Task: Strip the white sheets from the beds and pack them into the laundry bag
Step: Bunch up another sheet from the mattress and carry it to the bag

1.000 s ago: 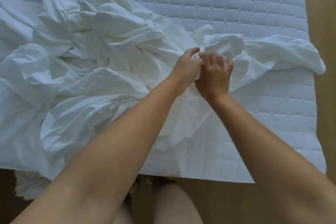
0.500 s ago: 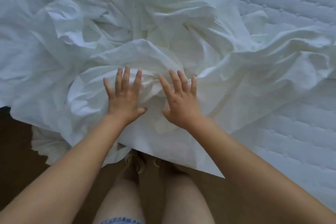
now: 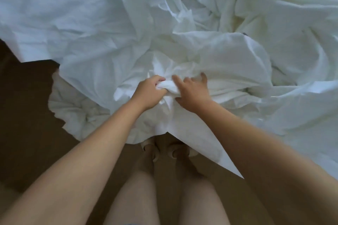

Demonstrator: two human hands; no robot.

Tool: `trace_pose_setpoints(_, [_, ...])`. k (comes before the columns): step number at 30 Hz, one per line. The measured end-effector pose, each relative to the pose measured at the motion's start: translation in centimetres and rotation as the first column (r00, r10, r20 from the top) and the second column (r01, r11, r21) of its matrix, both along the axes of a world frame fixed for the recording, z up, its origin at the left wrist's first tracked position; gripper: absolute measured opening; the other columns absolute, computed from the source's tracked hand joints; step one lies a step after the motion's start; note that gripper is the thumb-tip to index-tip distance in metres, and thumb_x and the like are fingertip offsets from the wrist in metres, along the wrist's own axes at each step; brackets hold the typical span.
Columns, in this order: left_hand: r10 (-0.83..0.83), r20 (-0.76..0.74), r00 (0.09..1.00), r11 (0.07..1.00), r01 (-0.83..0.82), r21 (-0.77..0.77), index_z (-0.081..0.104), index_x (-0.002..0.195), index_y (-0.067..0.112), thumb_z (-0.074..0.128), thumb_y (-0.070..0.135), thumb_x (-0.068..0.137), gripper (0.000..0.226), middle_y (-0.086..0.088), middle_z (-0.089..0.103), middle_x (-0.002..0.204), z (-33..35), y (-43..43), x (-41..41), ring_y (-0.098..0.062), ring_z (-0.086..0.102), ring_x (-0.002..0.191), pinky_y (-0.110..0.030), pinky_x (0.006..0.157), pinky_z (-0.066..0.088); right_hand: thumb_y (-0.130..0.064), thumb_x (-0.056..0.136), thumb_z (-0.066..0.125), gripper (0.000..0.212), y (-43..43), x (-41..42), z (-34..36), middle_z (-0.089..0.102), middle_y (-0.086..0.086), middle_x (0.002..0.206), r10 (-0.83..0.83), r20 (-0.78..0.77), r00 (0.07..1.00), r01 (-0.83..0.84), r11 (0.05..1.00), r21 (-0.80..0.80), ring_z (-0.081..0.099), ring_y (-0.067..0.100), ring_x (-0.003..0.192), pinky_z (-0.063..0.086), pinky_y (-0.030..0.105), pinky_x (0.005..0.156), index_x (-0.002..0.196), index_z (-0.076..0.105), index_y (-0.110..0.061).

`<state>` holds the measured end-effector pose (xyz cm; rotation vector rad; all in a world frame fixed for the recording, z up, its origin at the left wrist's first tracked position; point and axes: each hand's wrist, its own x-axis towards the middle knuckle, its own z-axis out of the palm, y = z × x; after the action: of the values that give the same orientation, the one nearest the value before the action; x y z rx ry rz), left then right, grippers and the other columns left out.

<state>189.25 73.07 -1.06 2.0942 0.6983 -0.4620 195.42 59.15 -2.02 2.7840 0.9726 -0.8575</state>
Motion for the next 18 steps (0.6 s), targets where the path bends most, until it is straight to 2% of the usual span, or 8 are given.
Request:
trace_pose_setpoints(3, [-0.239, -0.03, 0.97, 0.946, 0.24, 0.218, 0.013, 0.152, 0.026, 0.071, 0.049, 0.076, 0.099, -0.003, 0.028, 0.152, 0.2, 2.6, -4.2, -0.023, 0.023, 0.141, -0.043, 0.115, 0.021, -0.027, 0.089, 0.044, 0.015, 3.0, -0.4, 0.6, 0.063, 0.004, 0.091, -0.329, -0.103, 0.939, 0.338, 0.937, 0.089, 0.059, 0.029, 0.094, 0.036, 0.035, 0.085, 0.094, 0.056, -0.02])
trace_pose_setpoints(6, [-0.245, -0.162, 0.956, 0.93, 0.279, 0.241, -0.028, 0.144, 0.034, 0.075, 0.066, 0.061, 0.135, 0.0, -0.019, 0.158, -0.3, 3.6, -7.3, -0.02, -0.017, 0.146, -0.053, 0.116, 0.0, -0.028, 0.082, 0.046, 0.024, 5.1, -0.4, 3.8, 0.051, 0.001, 0.061, -0.458, -0.352, 0.816, 0.538, 0.825, 0.174, 0.052, 0.028, 0.065, 0.037, 0.03, 0.058, 0.063, 0.052, -0.014])
trace_pose_setpoints(8, [-0.105, -0.16, 0.982, 0.98, 0.129, 0.153, -0.028, 0.144, 0.033, 0.074, 0.071, 0.054, 0.141, -0.002, -0.02, 0.158, -1.4, 3.2, -8.0, -0.02, -0.017, 0.146, -0.053, 0.116, 0.001, -0.02, 0.084, 0.049, 0.03, 6.7, -1.5, 6.1, 0.046, 0.001, 0.054, -0.411, -0.436, 0.801, 0.523, 0.835, 0.174, 0.046, 0.024, 0.056, 0.036, 0.029, 0.053, 0.055, 0.044, -0.014])
trace_pose_setpoints(11, [0.26, -0.147, 0.954, 0.961, -0.27, -0.058, 0.006, 0.151, 0.01, 0.069, 0.055, 0.068, 0.114, -0.016, 0.016, 0.156, -1.6, 3.4, -7.8, -0.029, 0.018, 0.145, -0.04, 0.115, 0.021, -0.013, 0.077, 0.053, 0.017, 9.7, -4.1, 8.2, 0.048, 0.004, 0.059, -0.348, -0.637, 0.688, 0.563, 0.809, 0.166, 0.047, 0.021, 0.058, 0.036, 0.028, 0.056, 0.062, 0.049, -0.005])
trace_pose_setpoints(13, [0.452, -0.193, 0.871, 0.867, -0.48, -0.134, 0.022, 0.145, -0.002, 0.064, 0.016, 0.085, 0.075, -0.024, 0.036, 0.145, -1.3, 5.0, -8.2, -0.034, 0.039, 0.133, -0.034, 0.105, 0.034, -0.01, 0.077, 0.054, 0.013, 12.2, -5.3, 8.6, 0.054, 0.005, 0.062, -0.347, -0.762, 0.547, 0.705, 0.681, 0.196, 0.052, 0.019, 0.06, 0.039, 0.027, 0.058, 0.068, 0.056, 0.0])
trace_pose_setpoints(15, [0.513, -0.014, 0.858, 0.85, -0.51, -0.131, 0.048, 0.122, -0.009, 0.058, 0.013, 0.09, 0.04, -0.027, 0.056, 0.118, -1.0, 7.7, -9.1, -0.036, 0.055, 0.111, -0.034, 0.089, 0.042, -0.007, 0.083, 0.053, 0.008, 14.6, -6.5, 8.4, 0.058, 0.0, 0.069, -0.352, -0.811, 0.467, 0.815, 0.527, 0.24, 0.056, 0.015, 0.065, 0.043, 0.026, 0.06, 0.078, 0.059, -0.009])
trace_pose_setpoints(16, [0.523, 0.04, 0.851, 0.847, -0.514, -0.138, 0.055, 0.106, -0.004, 0.057, 0.013, 0.092, 0.021, -0.021, 0.061, 0.103, -0.4, 9.1, -9.5, -0.031, 0.06, 0.099, -0.032, 0.082, 0.043, -0.009, 0.084, 0.054, 0.01, 15.6, -7.0, 7.9, 0.06, -0.001, 0.082, -0.362, -0.777, 0.514, 0.808, 0.508, 0.298, 0.058, 0.014, 0.077, 0.044, 0.027, 0.067, 0.092, 0.059, -0.013])
trace_pose_setpoints(18, [0.53, -0.036, 0.847, 0.83, -0.527, -0.181, 0.057, 0.093, 0.011, 0.053, 0.01, 0.095, 0.004, -0.004, 0.062, 0.093, 0.8, 11.3, -10.1, -0.019, 0.058, 0.088, -0.029, 0.076, 0.042, -0.013, 0.083, 0.057, 0.047, 16.4, -8.1, 6.2, 0.053, 0.006, 0.117, -0.403, -0.534, 0.743, 0.66, 0.578, 0.48, 0.05, 0.02, 0.107, 0.04, 0.029, 0.091, 0.129, 0.047, -0.015])
